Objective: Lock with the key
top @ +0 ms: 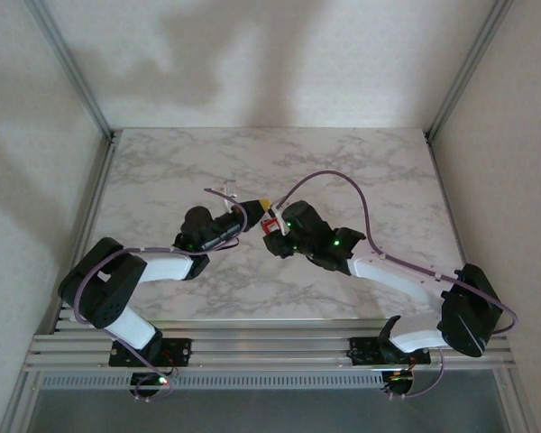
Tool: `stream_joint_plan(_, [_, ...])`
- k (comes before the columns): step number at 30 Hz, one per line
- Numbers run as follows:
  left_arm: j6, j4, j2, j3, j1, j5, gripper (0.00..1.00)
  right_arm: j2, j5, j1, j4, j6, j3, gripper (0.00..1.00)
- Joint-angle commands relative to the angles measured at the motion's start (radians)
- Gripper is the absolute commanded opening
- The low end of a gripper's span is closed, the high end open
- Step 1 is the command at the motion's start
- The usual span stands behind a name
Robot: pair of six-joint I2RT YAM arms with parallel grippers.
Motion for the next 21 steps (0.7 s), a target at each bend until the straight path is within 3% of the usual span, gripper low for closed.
stream_joint_plan(1, [0.056, -0.079, 0.001, -0.024, -0.033, 0.109, 0.12, -0.063, 0.052, -0.049, 0.216, 0.045, 0.026, 0.00])
stream_joint_plan(12, [0.082, -0.110, -0.048, -0.042, -0.029, 0.059, 0.31, -0.056, 0.055, -0.049, 0.183, 0.029, 0.017, 0.00])
stream_joint_plan(17, [0.080, -0.071, -0.168, -0.118, 0.001, -0.003, 0.61, -0.056, 0.045, -0.048, 0.174, 0.010, 0.000, 0.00])
stream_joint_plan(21, [0.084, -0.075, -0.272, -0.165, 0.017, -0.060, 0.77, -0.055, 0.045, -0.049, 0.179, -0.007, -0.020, 0.00])
